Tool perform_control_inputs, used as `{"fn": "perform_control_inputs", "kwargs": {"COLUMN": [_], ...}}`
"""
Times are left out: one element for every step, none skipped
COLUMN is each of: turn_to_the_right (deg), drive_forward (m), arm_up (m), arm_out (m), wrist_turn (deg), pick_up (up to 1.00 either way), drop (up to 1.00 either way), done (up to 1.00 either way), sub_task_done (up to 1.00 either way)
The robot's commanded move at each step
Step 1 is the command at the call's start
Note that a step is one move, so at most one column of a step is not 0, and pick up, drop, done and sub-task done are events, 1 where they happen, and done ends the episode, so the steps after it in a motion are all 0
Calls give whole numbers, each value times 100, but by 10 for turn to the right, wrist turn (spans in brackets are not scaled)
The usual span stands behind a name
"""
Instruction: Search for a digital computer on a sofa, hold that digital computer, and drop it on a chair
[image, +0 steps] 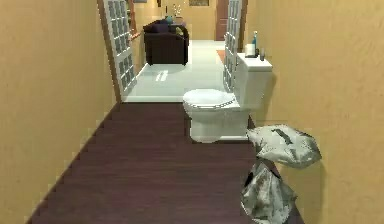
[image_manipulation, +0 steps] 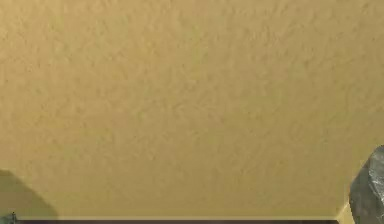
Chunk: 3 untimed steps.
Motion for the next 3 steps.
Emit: {"fn": "perform_control_inputs", "kwargs": {"turn_to_the_right": [-210, 0, -30], "drive_forward": [0, 100, 0], "arm_up": [0, 0, 0], "arm_out": [0, 0, 0], "wrist_turn": [0, 0, 0], "pick_up": [0, 0, 0], "drop": [0, 0, 0], "done": [0, 0, 0], "sub_task_done": [0, 0, 0]}}
